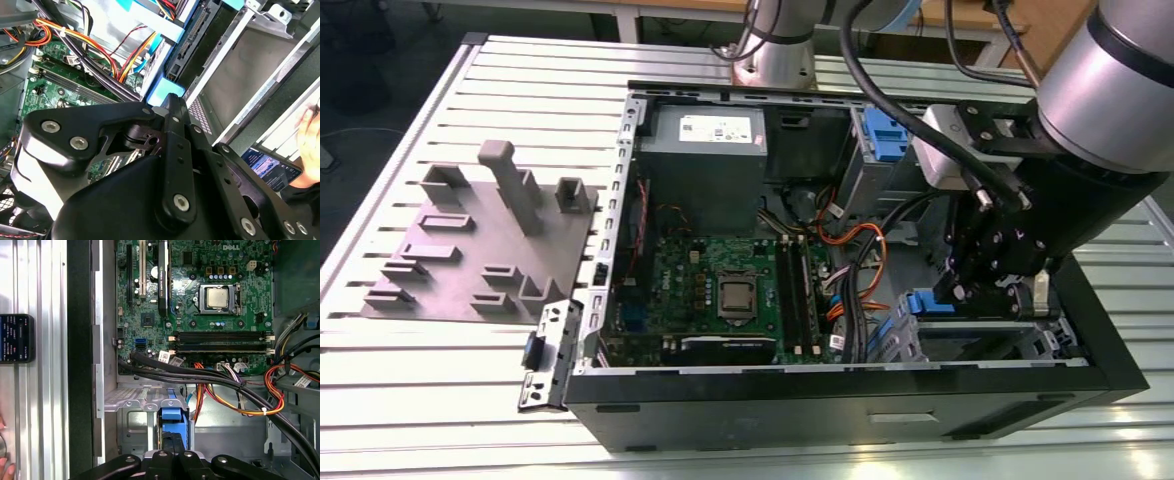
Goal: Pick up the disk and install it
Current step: 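Insert the first disk wire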
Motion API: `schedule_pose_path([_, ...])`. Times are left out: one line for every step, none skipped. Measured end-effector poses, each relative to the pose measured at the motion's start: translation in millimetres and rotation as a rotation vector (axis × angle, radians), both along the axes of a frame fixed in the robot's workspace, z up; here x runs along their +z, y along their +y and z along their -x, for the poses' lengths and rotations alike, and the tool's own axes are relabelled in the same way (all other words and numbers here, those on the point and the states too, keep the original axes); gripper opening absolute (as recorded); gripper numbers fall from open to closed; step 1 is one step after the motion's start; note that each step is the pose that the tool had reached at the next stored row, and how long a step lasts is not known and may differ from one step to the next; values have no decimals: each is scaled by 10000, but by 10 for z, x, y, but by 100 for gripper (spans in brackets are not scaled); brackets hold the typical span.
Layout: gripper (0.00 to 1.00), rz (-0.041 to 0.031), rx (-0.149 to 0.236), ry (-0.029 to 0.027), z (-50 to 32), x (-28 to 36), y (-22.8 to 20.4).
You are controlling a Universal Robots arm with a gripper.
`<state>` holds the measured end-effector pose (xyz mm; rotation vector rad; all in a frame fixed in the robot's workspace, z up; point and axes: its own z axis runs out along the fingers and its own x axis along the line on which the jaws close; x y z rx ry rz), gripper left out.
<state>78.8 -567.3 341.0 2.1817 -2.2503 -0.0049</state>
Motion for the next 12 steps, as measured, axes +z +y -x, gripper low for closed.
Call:
schedule_pose_path([11, 0, -1, 0, 0, -1, 0])
schedule_pose_path([11, 0, 0, 0, 0, -1, 0])
schedule_pose_path([11, 0, 0, 0, 0, -2, 0])
schedule_pose_path([11, 0, 0, 0, 0, -2, 0])
schedule_pose_path([11, 0, 0, 0, 0, -3, 0])
schedule_pose_path([11, 0, 0, 0, 0, -3, 0])
schedule_pose_path([11, 0, 0, 0, 0, -4, 0])
schedule_pose_path([11, 0, -1, 0, 0, -4, 0])
schedule_pose_path([11, -1, 0, 0, -4, -4, 0])
schedule_pose_path([11, -1, 0, 0, -12, -5, 0])
schedule_pose_path([11, -2, -1, 1, -33, -6, -1])
schedule_pose_path([11, -1, -1, 4, -60, -5, 0])
